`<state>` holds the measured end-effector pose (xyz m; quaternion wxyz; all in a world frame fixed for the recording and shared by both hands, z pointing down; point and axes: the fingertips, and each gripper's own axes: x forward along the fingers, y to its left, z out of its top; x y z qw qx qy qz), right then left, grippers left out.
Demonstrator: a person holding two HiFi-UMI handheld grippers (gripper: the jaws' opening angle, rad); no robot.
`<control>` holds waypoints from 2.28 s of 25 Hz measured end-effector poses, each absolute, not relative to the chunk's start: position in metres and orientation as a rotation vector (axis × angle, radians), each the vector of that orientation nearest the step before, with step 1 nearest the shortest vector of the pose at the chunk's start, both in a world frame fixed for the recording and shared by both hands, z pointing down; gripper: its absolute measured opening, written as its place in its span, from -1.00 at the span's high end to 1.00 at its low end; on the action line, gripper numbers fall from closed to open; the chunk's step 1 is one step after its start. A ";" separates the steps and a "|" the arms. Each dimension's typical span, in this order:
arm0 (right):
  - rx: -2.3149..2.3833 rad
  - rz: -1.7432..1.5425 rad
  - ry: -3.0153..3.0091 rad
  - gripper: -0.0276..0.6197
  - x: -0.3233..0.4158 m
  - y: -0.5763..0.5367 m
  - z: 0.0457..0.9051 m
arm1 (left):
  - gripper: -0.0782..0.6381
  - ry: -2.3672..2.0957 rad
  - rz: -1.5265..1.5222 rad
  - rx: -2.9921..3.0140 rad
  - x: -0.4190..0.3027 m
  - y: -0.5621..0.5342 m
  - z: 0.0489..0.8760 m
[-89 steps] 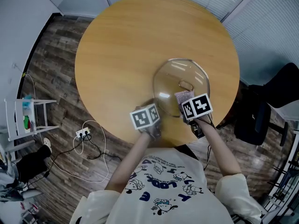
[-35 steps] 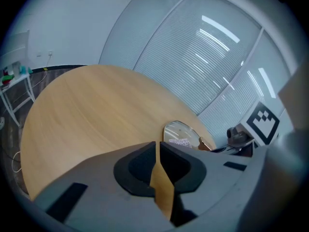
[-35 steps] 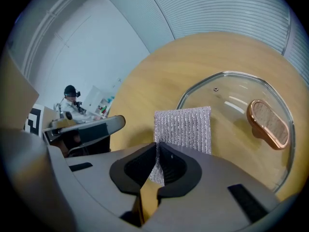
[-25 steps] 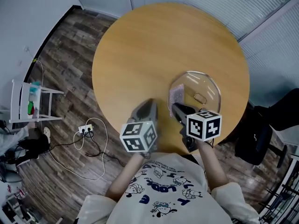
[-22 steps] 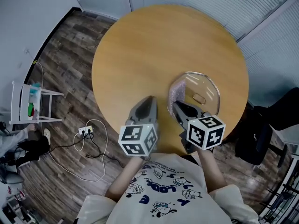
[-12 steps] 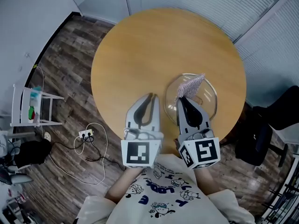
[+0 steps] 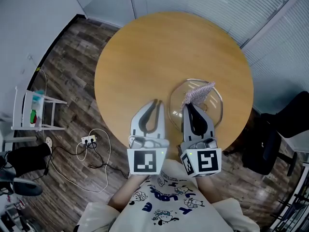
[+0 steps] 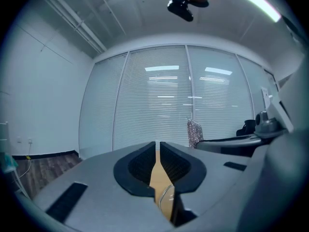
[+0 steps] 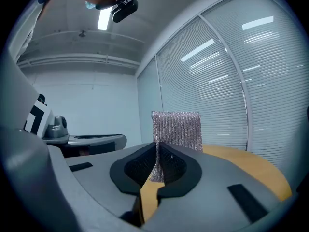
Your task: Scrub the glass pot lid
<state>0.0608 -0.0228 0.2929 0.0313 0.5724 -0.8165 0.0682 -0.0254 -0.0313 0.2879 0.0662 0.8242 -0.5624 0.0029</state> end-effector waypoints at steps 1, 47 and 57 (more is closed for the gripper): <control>1.762 0.205 -2.516 0.79 0.060 -0.023 0.293 | 0.68 -1.698 0.015 2.485 -0.026 -0.031 0.288; 1.758 0.194 -2.452 0.79 0.065 -0.024 0.297 | 0.68 -1.736 0.035 2.486 -0.026 -0.035 0.284; 1.783 0.192 -2.439 0.79 0.070 -0.022 0.298 | 0.68 -1.733 0.030 2.492 -0.022 -0.033 0.285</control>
